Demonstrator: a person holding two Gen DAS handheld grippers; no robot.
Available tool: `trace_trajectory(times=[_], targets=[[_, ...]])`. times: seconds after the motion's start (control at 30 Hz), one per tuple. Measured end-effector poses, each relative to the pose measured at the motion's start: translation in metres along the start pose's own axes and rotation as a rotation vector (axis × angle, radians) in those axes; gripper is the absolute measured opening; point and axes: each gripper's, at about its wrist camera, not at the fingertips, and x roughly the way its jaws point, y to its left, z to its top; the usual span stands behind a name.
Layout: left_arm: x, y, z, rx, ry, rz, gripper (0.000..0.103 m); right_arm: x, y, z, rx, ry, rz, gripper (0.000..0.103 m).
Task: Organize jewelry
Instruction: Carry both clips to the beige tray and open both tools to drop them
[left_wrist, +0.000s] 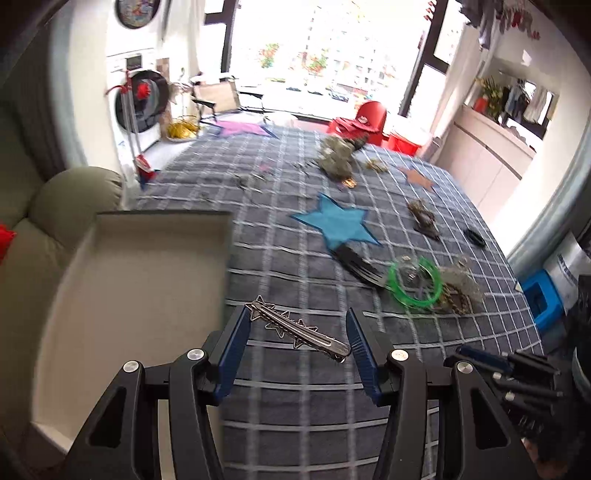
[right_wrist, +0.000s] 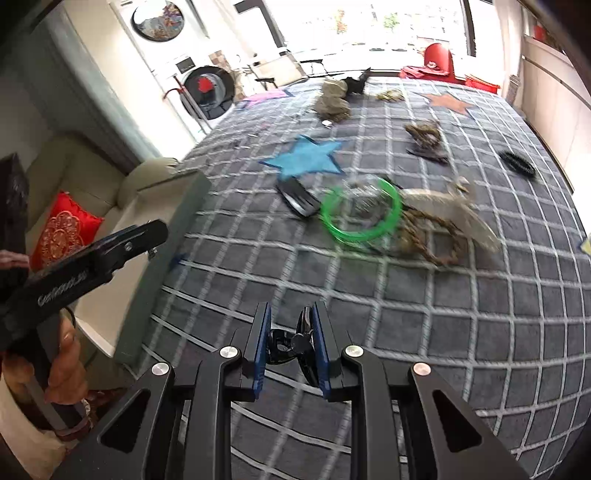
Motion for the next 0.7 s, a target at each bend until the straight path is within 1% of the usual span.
trace_trajectory(times=[0.13,0.27,0.4,0.47,0.6,0.7], targets=[[-0.015,0.036,0.009,-0.017,-0.036,0.052,0.056,0.007,0.029,0.024,-0.053,-0.003,0.04,0.024],[-0.016,0.075,0.017,-0.05,-0.049,0.107,0.056,0.023,0.066,0.051,-0.111,0.004,0.096,0.024],[0.002,0.112,0.028,-0.078,-0.025,0.153,0.056,0.058,0.099,0.078,-0.127,0.048,0.156,0.024],[0.015,0.122,0.032,-0.086,-0.008,0.166,0.056,0.079,0.111,0.09,-0.122,0.071,0.175,0.024],[0.049,0.147,0.034,-0.117,0.047,0.191,0.056,0.119,0.131,0.109,-0.122,0.11,0.186,0.024],[0.067,0.159,0.032,-0.126,0.075,0.202,0.056,0.148,0.141,0.121,-0.119,0.141,0.197,0.024]])
